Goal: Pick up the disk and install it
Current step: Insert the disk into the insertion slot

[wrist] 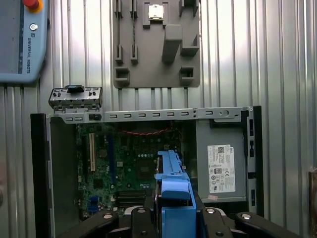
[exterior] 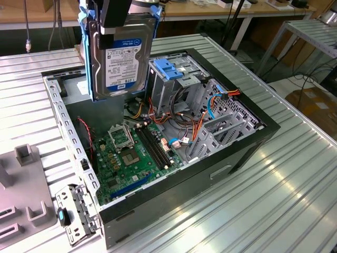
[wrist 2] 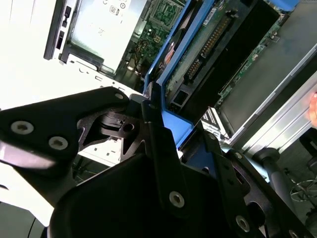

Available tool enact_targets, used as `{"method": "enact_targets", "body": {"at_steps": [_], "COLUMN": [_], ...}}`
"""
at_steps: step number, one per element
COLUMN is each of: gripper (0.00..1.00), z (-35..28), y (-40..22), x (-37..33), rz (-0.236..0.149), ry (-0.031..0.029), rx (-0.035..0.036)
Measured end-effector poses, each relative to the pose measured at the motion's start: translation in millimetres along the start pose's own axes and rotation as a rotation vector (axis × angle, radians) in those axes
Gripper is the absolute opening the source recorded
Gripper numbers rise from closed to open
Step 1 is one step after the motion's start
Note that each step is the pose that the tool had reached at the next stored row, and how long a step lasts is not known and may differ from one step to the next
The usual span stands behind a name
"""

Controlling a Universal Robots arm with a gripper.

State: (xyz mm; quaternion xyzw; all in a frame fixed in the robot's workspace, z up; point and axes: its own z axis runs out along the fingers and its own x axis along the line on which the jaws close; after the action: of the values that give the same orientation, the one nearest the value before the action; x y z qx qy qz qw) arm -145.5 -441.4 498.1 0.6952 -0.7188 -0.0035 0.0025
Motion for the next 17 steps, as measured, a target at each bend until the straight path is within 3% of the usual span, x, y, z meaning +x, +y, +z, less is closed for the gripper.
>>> {"method": "enact_targets", "body": {"at_steps": [17], "gripper": [0.37], "z": [0.0], "y": [-3.1], "x": [6.3], "rz": [0.000], "ry": [-0.0001], "rx": [0.0000]}}
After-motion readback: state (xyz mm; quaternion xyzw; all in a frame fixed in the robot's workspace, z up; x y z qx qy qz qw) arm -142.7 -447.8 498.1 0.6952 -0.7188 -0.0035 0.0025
